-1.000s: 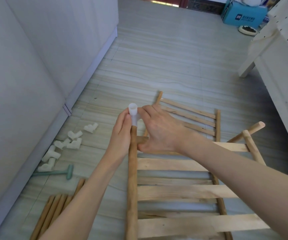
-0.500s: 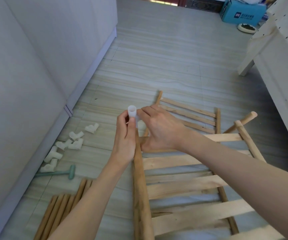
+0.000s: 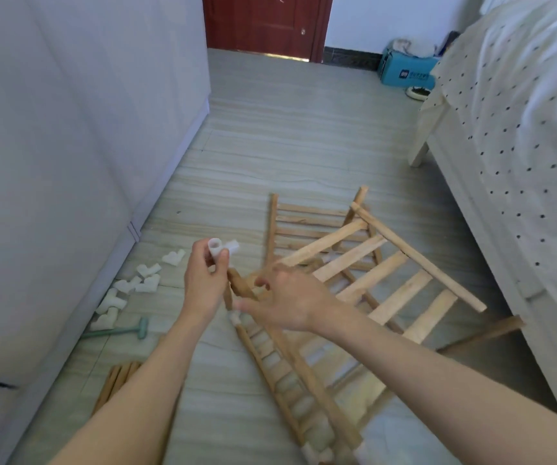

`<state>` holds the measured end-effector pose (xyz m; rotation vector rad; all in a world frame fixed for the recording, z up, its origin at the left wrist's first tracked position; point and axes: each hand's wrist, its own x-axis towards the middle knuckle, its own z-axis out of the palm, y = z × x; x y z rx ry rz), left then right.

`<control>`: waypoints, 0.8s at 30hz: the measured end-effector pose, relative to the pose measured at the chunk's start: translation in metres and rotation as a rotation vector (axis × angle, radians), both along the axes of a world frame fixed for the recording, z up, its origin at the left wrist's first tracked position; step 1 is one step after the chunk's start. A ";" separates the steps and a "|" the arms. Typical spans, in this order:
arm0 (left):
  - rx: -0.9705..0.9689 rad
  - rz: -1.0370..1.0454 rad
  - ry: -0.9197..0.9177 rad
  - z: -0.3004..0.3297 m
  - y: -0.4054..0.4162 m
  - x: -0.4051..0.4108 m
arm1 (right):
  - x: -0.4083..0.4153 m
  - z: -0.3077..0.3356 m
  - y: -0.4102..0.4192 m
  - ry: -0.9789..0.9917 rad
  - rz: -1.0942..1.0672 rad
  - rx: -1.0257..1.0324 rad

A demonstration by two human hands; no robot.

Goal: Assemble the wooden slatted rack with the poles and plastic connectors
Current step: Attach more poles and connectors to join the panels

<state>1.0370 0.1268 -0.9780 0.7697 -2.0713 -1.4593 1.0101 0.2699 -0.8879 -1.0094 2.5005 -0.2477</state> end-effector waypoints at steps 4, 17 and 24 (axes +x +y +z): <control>0.010 0.030 -0.130 0.015 0.007 0.028 | 0.045 -0.011 0.021 0.269 0.151 0.133; -1.077 -0.843 -0.032 0.033 0.064 0.120 | 0.046 -0.002 0.155 0.207 0.283 0.275; -1.260 -1.237 0.062 0.059 0.132 0.091 | 0.047 -0.007 0.224 0.394 -0.026 0.289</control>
